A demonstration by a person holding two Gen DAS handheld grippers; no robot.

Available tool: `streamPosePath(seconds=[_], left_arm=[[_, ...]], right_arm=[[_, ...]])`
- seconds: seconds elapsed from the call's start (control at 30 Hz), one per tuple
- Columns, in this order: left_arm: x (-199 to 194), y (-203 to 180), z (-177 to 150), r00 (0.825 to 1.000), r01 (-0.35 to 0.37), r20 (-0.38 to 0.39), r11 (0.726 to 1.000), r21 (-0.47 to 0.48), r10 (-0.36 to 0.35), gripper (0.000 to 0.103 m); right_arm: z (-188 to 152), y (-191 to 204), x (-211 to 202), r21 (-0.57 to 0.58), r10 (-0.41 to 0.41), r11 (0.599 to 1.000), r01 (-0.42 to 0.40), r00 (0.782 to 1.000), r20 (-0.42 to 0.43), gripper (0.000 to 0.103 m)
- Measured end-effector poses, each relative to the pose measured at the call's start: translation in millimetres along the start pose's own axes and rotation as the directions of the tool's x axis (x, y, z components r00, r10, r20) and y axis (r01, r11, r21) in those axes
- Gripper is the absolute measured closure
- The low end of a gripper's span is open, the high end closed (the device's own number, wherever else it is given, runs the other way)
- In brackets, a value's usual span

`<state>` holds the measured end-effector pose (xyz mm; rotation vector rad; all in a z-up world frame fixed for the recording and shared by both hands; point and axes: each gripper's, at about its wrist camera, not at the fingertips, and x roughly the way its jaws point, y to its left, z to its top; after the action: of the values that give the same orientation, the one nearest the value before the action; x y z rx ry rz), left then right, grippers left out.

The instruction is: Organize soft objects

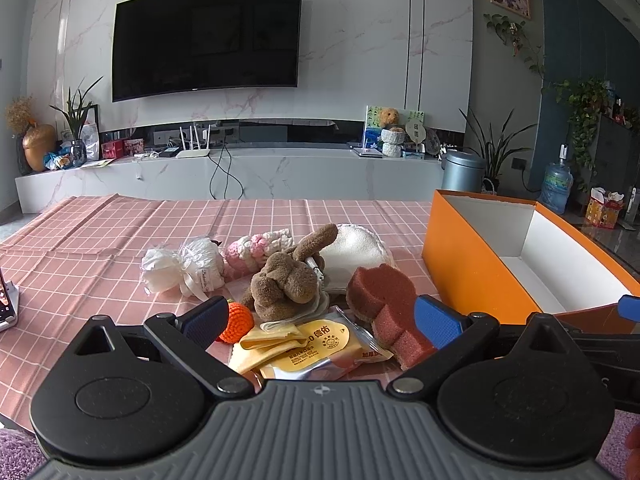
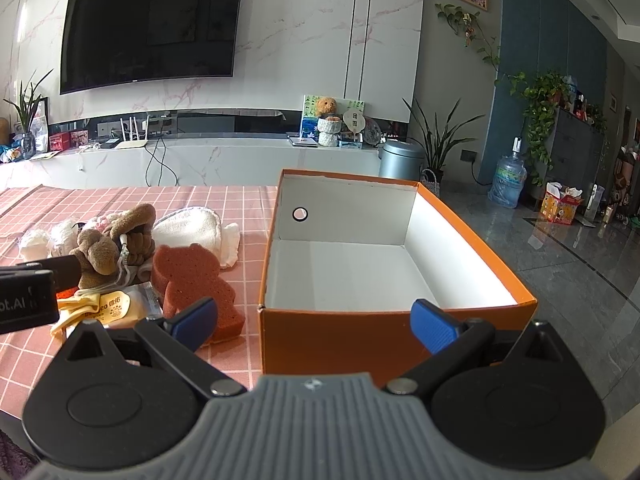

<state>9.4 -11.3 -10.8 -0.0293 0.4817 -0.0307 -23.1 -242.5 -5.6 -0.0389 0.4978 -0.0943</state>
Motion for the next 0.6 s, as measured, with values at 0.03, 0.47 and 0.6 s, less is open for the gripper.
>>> streamPosePath(seconds=[0.03,0.47,0.6], left_arm=[[-1,0,0,1.0,0.005,0.0,1.0,0.0,-0.005,0.0],[0,15,6,0.994,0.088,-0.059,0.996,-0.033,-0.09,0.013],[2,24,11,0.992,0.108,-0.057,0.993,-0.051,-0.111,0.012]], right_arm=[[0,1,-1,-0.002,0.004,1.0,-0.004,1.0,0.003,0.002],[7,12,-9,-0.091,0.102,0.991,-0.096,0.993,0.062,0.002],[19,17,-8,-0.131,0.15,0.982,-0.136,0.984,0.098,0.002]])
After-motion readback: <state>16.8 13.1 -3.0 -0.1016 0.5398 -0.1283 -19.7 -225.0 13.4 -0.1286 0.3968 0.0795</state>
